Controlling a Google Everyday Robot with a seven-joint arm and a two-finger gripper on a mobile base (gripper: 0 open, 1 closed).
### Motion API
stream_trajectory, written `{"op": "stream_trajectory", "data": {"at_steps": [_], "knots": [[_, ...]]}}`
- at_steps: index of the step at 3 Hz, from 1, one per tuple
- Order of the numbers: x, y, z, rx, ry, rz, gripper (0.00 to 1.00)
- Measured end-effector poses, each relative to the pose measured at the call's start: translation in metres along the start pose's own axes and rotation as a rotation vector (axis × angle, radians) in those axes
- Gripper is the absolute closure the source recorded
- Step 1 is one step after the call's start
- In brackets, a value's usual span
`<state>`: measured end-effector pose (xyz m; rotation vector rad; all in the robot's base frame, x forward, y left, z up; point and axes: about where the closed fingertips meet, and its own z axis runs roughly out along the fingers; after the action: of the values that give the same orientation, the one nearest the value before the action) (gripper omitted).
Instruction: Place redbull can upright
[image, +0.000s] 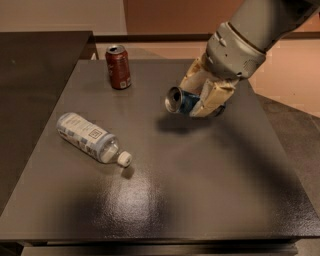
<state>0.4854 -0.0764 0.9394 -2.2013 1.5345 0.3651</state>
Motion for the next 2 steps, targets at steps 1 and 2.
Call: {"op": "stream_trajectory", "data": {"at_steps": [1,2], "knots": [[-0.0063,-0.0117,-0.0107,0.054,-0.187,0.125,1.00],[-0.0137,-0.0170,-0.0186,0.122,-0.369,0.204,1.00]]}}
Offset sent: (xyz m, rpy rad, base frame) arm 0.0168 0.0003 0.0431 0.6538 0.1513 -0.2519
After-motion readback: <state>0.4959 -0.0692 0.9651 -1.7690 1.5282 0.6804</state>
